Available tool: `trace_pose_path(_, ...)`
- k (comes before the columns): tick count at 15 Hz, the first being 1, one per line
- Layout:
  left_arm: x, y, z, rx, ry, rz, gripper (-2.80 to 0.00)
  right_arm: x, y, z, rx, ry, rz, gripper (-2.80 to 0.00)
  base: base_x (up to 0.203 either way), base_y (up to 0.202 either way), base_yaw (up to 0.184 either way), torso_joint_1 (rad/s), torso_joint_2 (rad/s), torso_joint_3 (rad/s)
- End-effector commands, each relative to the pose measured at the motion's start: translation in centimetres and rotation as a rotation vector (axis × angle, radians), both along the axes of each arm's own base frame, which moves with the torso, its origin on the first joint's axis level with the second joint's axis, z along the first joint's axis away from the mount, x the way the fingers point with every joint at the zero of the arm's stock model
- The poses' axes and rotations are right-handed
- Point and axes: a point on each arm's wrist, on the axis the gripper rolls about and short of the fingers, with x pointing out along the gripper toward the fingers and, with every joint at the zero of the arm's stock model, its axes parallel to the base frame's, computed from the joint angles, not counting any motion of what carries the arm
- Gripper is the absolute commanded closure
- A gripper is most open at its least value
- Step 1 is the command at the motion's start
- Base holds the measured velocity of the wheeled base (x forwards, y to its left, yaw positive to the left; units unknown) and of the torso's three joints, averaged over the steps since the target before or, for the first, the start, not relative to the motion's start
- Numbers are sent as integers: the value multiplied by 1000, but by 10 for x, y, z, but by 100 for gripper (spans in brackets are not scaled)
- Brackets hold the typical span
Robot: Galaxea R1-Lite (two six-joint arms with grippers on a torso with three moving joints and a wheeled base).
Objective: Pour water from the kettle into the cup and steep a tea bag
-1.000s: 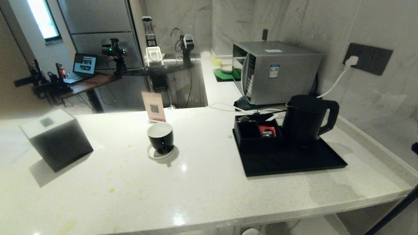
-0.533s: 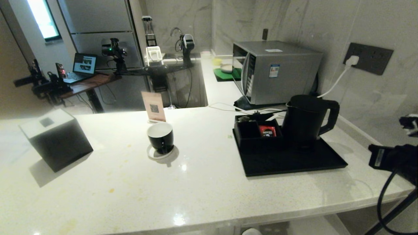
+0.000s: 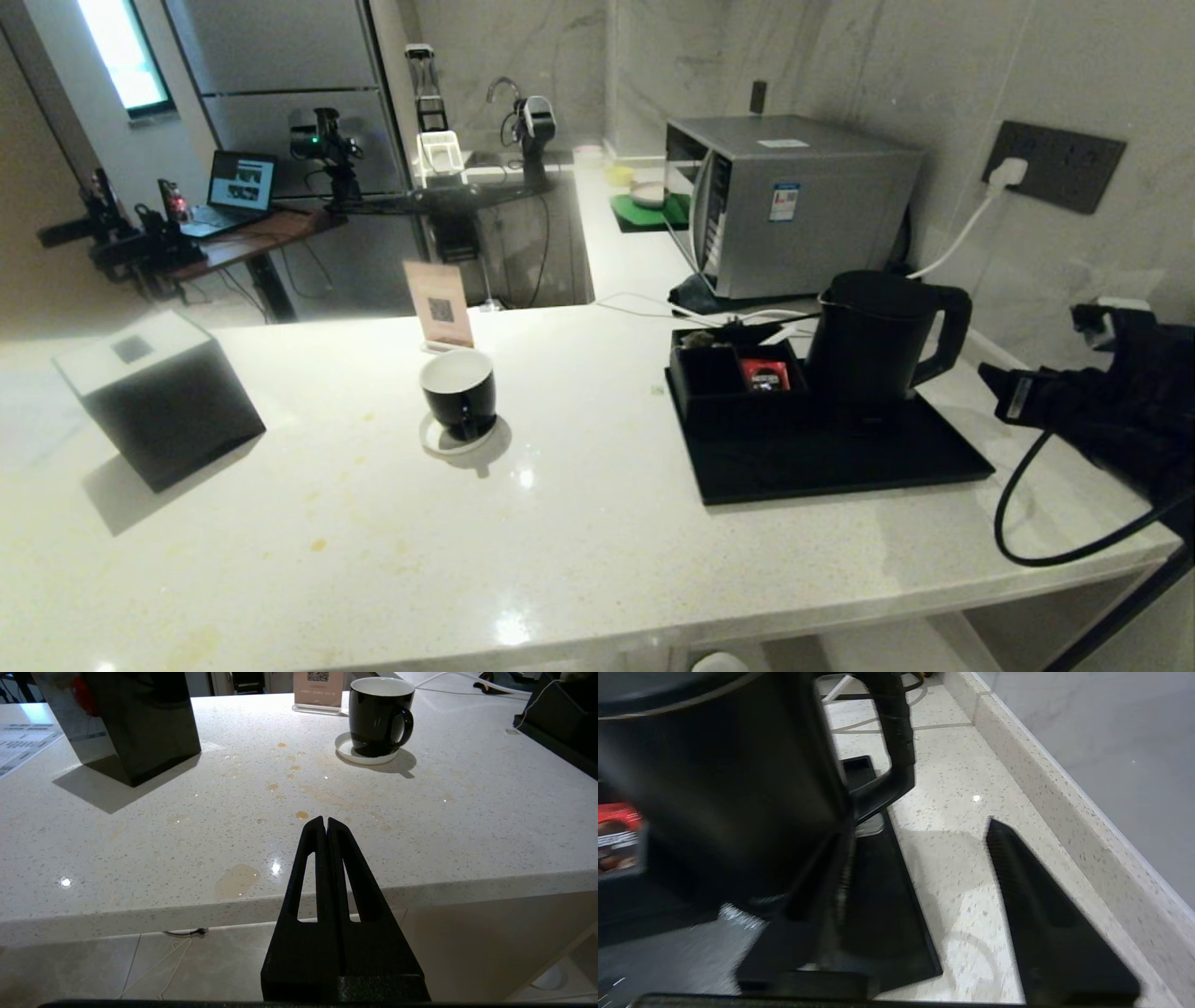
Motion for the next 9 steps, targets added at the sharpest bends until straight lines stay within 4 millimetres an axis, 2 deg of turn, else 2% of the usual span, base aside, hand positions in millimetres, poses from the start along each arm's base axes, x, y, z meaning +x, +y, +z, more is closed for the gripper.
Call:
trace_pose_path(1,0,0,0,-1,1,0,0,12,-3,-13,0,10,-3,-280,0,0,0,0,0,0)
trace_pose_path(9,0,0,0,-1,1,0,0,42,-7,-21,-11,-73,-4,-280,0,0,0,0,0,0)
